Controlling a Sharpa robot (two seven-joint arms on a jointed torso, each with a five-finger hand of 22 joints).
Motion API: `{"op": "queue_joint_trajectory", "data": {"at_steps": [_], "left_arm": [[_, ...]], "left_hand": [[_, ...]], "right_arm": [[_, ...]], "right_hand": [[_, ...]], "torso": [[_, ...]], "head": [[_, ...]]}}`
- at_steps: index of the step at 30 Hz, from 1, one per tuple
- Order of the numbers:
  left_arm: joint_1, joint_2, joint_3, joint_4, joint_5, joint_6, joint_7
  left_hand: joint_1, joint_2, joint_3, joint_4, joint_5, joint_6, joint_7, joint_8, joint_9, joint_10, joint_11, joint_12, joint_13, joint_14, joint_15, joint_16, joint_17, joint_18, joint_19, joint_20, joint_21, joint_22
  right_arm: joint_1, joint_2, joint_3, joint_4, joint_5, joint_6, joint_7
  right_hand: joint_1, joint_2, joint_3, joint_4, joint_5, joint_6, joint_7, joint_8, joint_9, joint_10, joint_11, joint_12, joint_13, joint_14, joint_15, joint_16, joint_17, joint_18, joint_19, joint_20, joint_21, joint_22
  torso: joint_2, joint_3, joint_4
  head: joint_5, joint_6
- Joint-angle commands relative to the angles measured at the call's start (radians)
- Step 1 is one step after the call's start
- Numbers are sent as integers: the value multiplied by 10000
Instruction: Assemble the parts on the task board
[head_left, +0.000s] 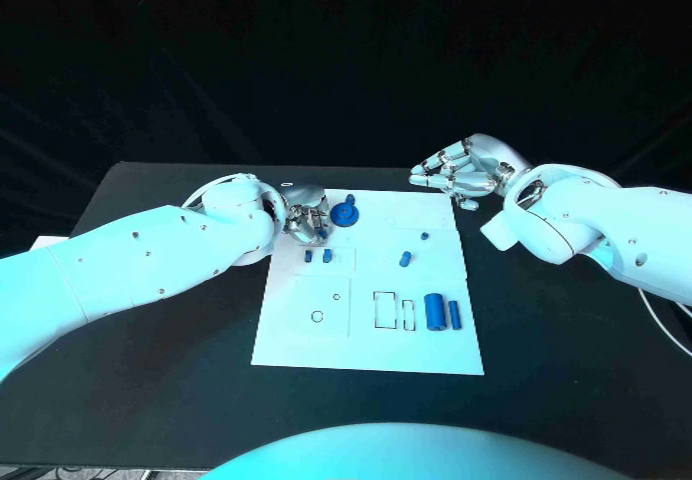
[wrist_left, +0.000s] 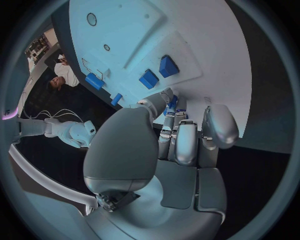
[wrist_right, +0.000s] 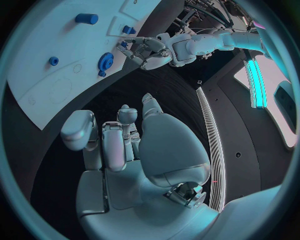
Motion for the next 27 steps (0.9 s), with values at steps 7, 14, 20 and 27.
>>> {"op": "queue_joint_trajectory", "data": {"at_steps": [7,14,20,27], "left_arm": [[-7,-11,3,59,-69,179,3],[-13,-27,3,68,-96,96,16],[-14,-96,4,63,-76,-148,0],[-14,-357,10,82,219,-1145,177]], "left_hand": [[-128,-66,-39,43,-40,-54,17,-80,-8,-179,38,-163,-15,169,100,-57,-83,-65,-51,98,-128,-53],[-139,-98,-41,39,-36,-126,28,-139,-22,-254,55,-216,-20,164,116,-57,-97,-55,-67,118,-173,-74],[-145,-249,-149,0,-37,-1222,32,-238,-71,-881,137,-385,-59,127,179,-98,-239,78,-245,189,-856,-491],[174,-139,-777,-32,-5,-1800,167,-198,-38,-2201,339,-312,-53,-27,322,-400,-843,297,-530,320,-2196,-1364]], "right_arm": [[-8,8,1,-15,-27,101,88],[-15,24,1,-51,-27,111,71],[-26,43,0,-199,-557,268,-257],[-51,51,0,-521,-3817,1071,-921]], "right_hand": [[22,47,-79,6,33,-35,-61,46,-13,-31,-32,17,-8,496,-14,-36,-13,81,-40,-36,-67,-9],[22,47,-79,6,33,-35,-61,46,-13,-31,-32,17,-8,496,-14,-36,-13,81,-40,-36,-67,-9],[254,145,-155,-23,-9,-205,8,-12,-30,-1409,46,-2111,-1856,204,53,-745,-824,214,-401,15,-555,-799],[1859,234,538,-648,-495,-209,203,-20,-29,-2474,278,-5502,-4656,144,171,-1489,-1628,176,-191,86,-456,-630]], "torso": [[-3,-2,0],[3,1,3],[-7,-4,6],[-48,-13,-6]], "head": [[2,-14],[-7,-15],[-5,-3],[-35,55]]}}
